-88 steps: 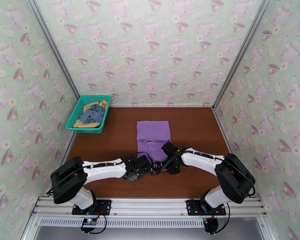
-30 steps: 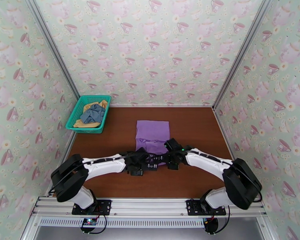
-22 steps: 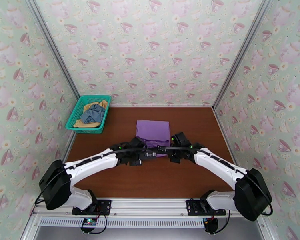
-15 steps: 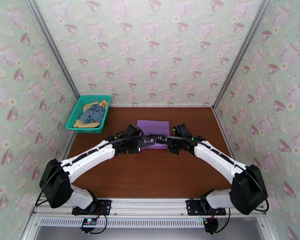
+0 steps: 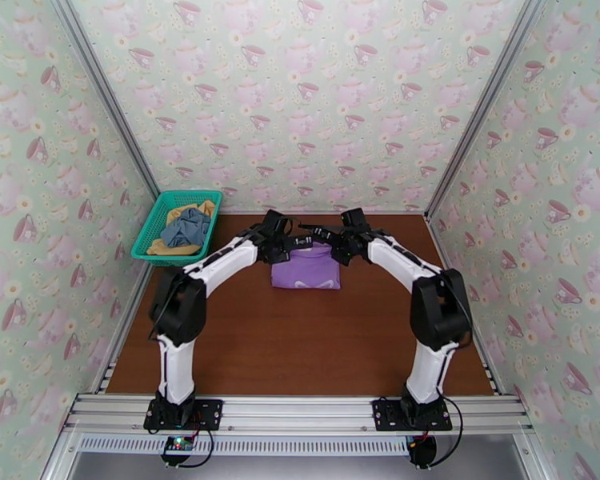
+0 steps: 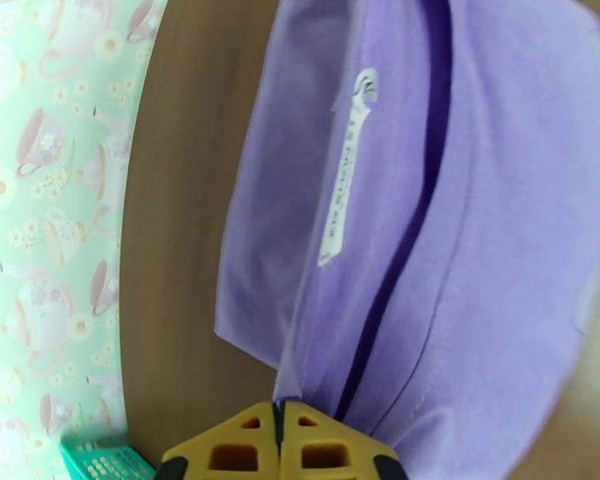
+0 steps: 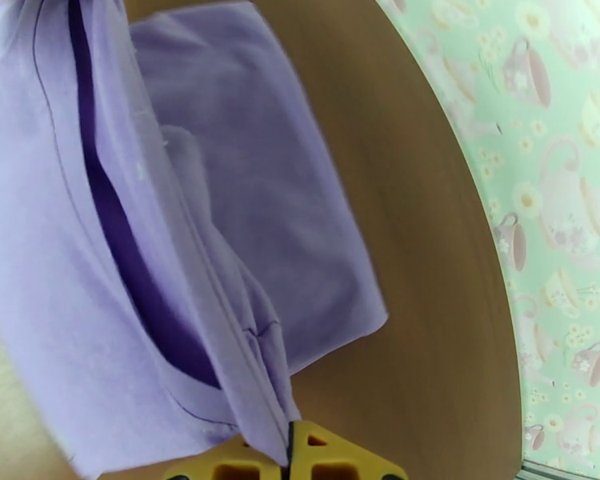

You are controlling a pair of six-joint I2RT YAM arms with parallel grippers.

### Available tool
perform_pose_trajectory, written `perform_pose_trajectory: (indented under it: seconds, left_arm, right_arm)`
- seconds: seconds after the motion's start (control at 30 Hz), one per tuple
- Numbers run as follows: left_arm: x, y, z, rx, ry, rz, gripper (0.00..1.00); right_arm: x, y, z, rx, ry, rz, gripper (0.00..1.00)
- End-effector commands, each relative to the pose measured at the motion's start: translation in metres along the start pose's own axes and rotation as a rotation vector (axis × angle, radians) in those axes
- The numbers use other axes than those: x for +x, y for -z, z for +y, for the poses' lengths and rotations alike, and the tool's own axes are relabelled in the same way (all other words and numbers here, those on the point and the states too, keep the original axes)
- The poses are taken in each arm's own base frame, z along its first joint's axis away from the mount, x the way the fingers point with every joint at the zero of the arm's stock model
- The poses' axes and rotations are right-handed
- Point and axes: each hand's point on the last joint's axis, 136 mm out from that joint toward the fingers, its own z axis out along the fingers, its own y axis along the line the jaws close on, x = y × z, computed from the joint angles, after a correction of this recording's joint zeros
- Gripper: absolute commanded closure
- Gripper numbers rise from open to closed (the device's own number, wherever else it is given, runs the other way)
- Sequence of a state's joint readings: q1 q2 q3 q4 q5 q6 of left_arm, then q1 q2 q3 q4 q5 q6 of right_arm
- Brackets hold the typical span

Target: Fold and stack the mixed laundry pile

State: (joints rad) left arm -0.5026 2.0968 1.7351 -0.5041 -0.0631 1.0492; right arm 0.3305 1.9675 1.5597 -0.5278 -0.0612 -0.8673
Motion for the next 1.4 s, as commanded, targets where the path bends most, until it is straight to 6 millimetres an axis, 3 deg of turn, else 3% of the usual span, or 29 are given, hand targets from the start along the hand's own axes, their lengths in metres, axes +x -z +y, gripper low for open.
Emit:
perform_pose_trajectory:
  seconds: [0.0,0.33,0.5,0.6,0.7,0.8,0.9,0.97,1.0,1.03,1.07,1.17,1.23,1.3,1.37]
  left_arm:
    - [0.007,-0.022,0.016,-0.023,-0.039,0.019,1.00]
    - [0.025,-0.075,0.029,-0.045,-0.055,0.061,0.98]
    - [0.032,-0.087,0.038,-0.085,-0.009,0.079,0.70]
    - [0.028,-0.077,0.058,-0.156,0.066,0.064,0.57]
    - [0.015,-0.043,0.097,-0.319,0.158,0.002,0.42]
    - [0.003,0.015,0.138,-0.516,0.269,-0.081,0.23]
    - [0.003,0.084,0.167,-0.685,0.458,-0.124,0.00]
    - [0.012,0.128,0.173,-0.760,0.642,-0.097,0.00]
    - [0.017,0.138,0.165,-0.736,0.708,-0.064,0.00]
    - [0.020,0.148,0.154,-0.675,0.783,-0.044,0.00]
    - [0.023,0.152,0.134,-0.571,0.859,-0.018,0.00]
    - [0.030,0.141,0.060,-0.263,1.073,0.038,0.01]
    - [0.027,0.131,0.012,-0.108,1.190,0.022,0.10]
    - [0.019,0.130,-0.025,-0.036,1.245,-0.024,0.12]
    - [0.010,0.138,-0.052,-0.018,1.246,-0.072,0.10]
  right_arm:
    - [0.009,-0.014,-0.027,0.066,-0.038,0.044,1.00]
    - [0.017,-0.070,-0.038,0.084,-0.087,0.062,0.99]
    - [0.013,-0.071,-0.059,0.165,-0.194,0.018,0.52]
    - [0.006,-0.052,-0.079,0.216,-0.311,-0.039,0.39]
    - [-0.003,-0.011,-0.101,0.252,-0.438,-0.138,0.36]
    - [-0.014,0.049,-0.117,0.282,-0.550,-0.261,0.33]
    - [-0.016,0.095,-0.111,0.261,-0.671,-0.281,0.32]
    - [-0.016,0.108,-0.086,0.120,-0.782,-0.225,0.30]
    - [-0.017,0.110,-0.068,0.024,-0.809,-0.197,0.30]
    - [-0.020,0.109,-0.045,-0.085,-0.825,-0.167,0.21]
    - [-0.020,0.107,-0.022,-0.160,-0.839,-0.135,0.00]
    - [-0.014,0.094,0.030,-0.198,-0.861,-0.065,0.00]
    - [-0.008,0.087,0.058,-0.201,-0.899,-0.040,0.00]
    - [-0.005,0.095,0.074,-0.164,-0.929,-0.042,0.00]
    - [0.006,0.121,0.074,-0.009,-0.939,-0.033,0.00]
